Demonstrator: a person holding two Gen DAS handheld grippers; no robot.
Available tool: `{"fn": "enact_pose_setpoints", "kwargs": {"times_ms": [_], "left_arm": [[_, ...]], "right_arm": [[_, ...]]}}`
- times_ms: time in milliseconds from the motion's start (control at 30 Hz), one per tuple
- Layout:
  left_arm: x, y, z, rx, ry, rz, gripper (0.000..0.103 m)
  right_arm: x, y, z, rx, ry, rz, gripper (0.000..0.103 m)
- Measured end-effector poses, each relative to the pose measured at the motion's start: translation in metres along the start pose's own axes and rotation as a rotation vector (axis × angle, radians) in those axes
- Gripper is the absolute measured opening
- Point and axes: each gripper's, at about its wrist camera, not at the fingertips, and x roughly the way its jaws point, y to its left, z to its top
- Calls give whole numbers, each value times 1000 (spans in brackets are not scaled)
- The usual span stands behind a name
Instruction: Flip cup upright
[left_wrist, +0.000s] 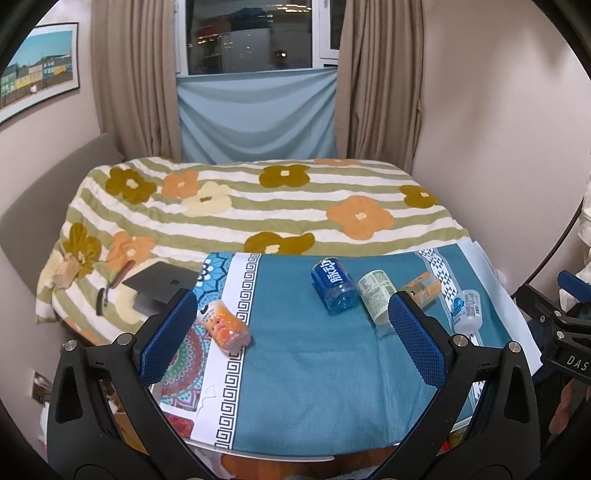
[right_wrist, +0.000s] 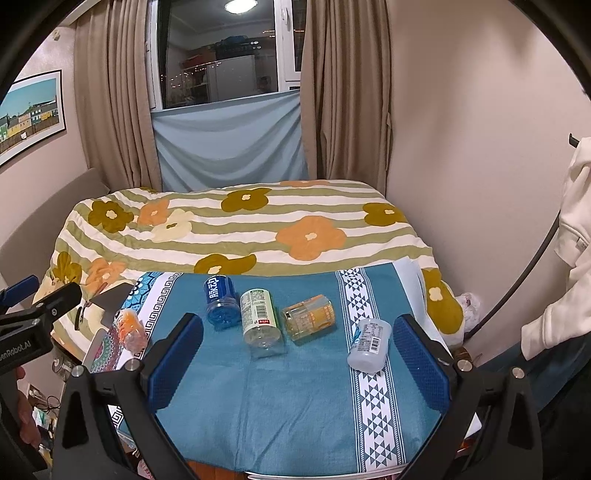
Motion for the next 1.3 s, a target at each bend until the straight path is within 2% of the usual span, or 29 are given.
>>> {"fn": "enact_pose_setpoints", "kwargs": {"times_ms": [1300], "left_arm": [[-2,3,-3,-2,-1,10,103]], "right_arm": [[-2,-5,-5,12,-6,9,103]]}}
